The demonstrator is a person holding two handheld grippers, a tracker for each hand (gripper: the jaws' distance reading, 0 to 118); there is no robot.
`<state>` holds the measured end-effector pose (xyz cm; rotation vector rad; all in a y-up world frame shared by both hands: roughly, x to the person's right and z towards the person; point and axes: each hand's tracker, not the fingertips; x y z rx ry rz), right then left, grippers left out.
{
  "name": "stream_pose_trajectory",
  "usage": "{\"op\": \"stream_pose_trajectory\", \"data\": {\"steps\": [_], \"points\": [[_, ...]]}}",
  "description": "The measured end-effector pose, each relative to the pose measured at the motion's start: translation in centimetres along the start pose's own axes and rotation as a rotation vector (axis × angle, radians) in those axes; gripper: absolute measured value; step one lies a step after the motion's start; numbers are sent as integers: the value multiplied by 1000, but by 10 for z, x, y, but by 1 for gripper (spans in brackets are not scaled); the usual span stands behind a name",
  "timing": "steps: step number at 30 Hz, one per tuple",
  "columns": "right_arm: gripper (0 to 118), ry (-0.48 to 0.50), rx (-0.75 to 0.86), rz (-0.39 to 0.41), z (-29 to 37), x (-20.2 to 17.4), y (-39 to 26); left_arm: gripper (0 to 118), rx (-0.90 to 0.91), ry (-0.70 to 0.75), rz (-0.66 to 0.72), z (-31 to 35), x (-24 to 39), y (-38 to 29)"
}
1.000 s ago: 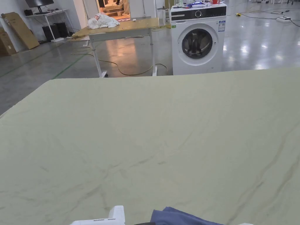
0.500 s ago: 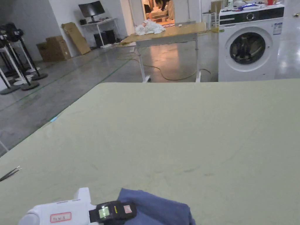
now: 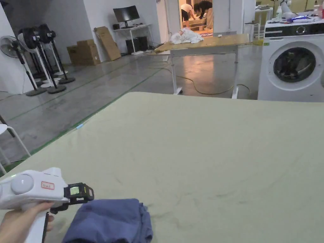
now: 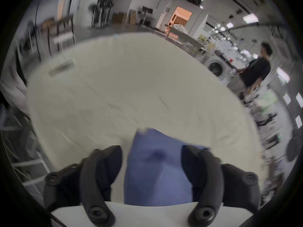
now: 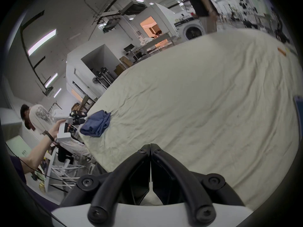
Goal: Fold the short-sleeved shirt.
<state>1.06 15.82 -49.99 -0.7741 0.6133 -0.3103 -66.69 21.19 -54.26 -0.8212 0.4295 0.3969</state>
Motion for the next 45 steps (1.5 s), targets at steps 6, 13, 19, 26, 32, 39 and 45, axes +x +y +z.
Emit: {"op": "stream_pose_trajectory", "data": {"steps": [6, 13, 19, 26, 32, 39, 45], "points": [[0, -130, 108, 66, 21, -11, 13, 83, 369, 71, -418, 82, 63, -20], [0, -257, 350, 264, 56, -46, 45, 83, 771, -419, -492, 193, 144, -81], [0, -397, 513, 438, 88, -69, 47, 67, 973, -365, -456, 212, 196, -128], [0, -386, 586, 424, 100, -62, 35, 21, 927, -460, -461, 213, 195, -164], [0, -481, 612, 416, 98, -61, 32, 0, 918, -396, -448, 228, 187, -177], [0, -423, 663, 374, 100, -65, 30, 0, 905, -402, -423, 233, 193, -186], [0, -421, 664, 362, 102, -66, 33, 0, 896, -429, -394, 228, 190, -186]]}}
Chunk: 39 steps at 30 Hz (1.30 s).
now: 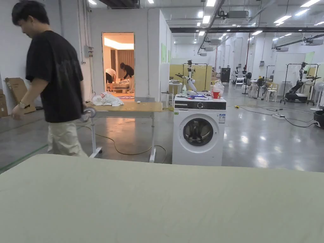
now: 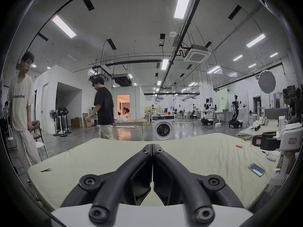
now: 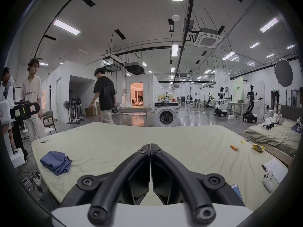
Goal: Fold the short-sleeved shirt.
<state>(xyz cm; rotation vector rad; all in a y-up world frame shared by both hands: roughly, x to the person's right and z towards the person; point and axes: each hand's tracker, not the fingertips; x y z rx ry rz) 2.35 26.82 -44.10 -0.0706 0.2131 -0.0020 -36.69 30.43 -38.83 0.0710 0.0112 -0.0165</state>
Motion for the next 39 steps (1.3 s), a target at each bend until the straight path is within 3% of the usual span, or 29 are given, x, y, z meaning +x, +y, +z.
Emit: {"op": "stream_pose_trajectory", "data": {"steps": [9, 12, 14, 16, 18, 20, 22, 27, 39], "points": [[0, -1, 9, -24, 7, 3, 4, 2, -31, 11, 10, -5, 1, 3], [3, 14, 13, -50, 6, 6, 5, 19, -32, 17, 9, -6, 2, 7], [31, 29, 22, -63, 7, 9, 6, 32, -32, -2, 16, -5, 1, 10], [73, 32, 19, -68, 7, 8, 9, 47, -22, -39, 20, -4, 1, 12], [89, -7, 27, -51, 8, 6, 13, 71, -15, -41, 13, -3, 4, 16], [96, -13, 48, -39, 10, 5, 15, 99, -5, -16, -15, -4, 7, 18], [103, -7, 58, -39, 10, 7, 16, 115, 0, -11, -31, -6, 8, 19], [118, 5, 66, -73, 12, 9, 17, 117, 4, -30, -10, -5, 9, 20], [118, 12, 66, -93, 14, 13, 16, 118, -12, 7, -1, -3, 5, 19]]}}
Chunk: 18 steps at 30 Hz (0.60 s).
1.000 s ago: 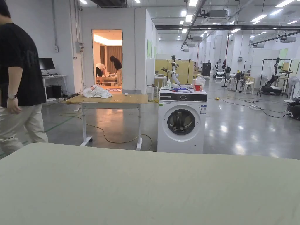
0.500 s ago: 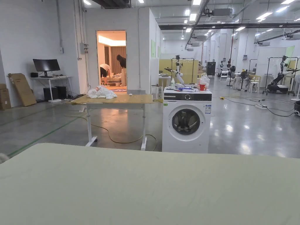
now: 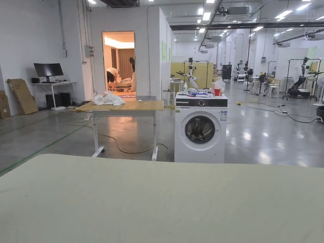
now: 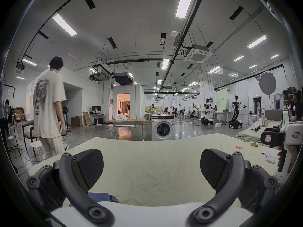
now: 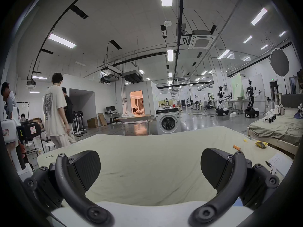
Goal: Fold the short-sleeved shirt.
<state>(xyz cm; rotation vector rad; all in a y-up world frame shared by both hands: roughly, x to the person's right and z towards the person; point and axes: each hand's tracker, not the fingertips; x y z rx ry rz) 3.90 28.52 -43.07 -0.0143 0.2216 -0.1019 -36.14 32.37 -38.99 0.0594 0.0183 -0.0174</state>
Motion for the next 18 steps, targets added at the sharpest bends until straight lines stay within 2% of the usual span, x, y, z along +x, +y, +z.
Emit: {"op": "stream_pose_trajectory", "data": {"steps": [5, 8, 14, 18], "points": [[118, -10, -14, 2, 0, -1, -2, 118, -3, 9, 7, 1, -5, -5], [118, 16, -22, -21, -1, -1, -1, 118, -13, 11, 10, 0, -5, -5], [118, 30, -18, -15, -3, -4, 0, 118, -27, 9, 13, 0, -6, -6], [118, -22, -9, -35, -6, -5, 0, 118, -26, 9, 22, -1, -6, -5]]}}
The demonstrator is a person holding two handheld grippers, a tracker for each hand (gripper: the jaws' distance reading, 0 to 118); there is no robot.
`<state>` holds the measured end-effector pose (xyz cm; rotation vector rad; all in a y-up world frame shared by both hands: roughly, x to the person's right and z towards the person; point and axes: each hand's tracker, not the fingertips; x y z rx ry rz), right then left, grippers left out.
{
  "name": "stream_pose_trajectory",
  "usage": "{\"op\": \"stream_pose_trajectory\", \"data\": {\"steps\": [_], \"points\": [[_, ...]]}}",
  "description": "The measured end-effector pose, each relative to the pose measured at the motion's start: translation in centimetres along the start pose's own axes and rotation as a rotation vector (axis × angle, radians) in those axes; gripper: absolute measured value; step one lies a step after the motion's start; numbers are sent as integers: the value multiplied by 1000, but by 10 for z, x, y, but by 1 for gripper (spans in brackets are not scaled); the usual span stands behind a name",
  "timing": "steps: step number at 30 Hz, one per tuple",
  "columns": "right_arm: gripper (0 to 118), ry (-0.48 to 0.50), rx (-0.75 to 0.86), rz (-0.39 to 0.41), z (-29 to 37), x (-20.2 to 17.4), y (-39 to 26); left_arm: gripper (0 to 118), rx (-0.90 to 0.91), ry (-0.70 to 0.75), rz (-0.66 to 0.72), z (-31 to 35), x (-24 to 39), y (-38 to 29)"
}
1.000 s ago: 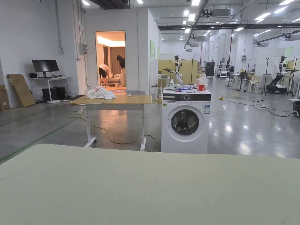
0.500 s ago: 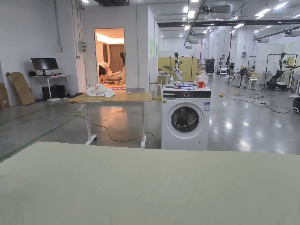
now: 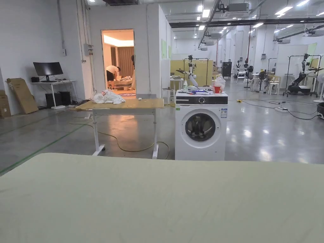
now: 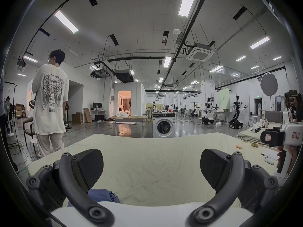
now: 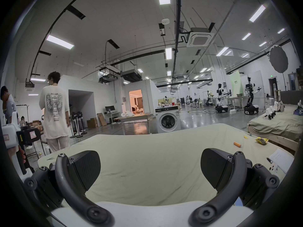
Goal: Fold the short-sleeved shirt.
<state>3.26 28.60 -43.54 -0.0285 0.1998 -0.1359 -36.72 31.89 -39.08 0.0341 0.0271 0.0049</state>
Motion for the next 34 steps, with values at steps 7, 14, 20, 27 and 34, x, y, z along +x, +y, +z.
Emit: {"op": "stream_pose_trajectory", "data": {"steps": [7, 14, 20, 27, 34], "points": [[118, 25, -55, -147, -5, -7, 11, 118, -27, 7, 19, -5, -1, -4], [118, -45, -151, -46, -10, -38, 20, 118, -41, -4, 47, -6, -1, -7], [118, -143, -302, -169, -30, -40, 12, 118, -66, -8, 48, -9, -1, -10], [118, -184, -326, -205, -33, -34, 14, 118, -71, -2, 33, -7, -3, -11], [118, -237, -285, -130, -30, -35, 17, 118, -88, -8, 58, -8, -4, -14]]}}
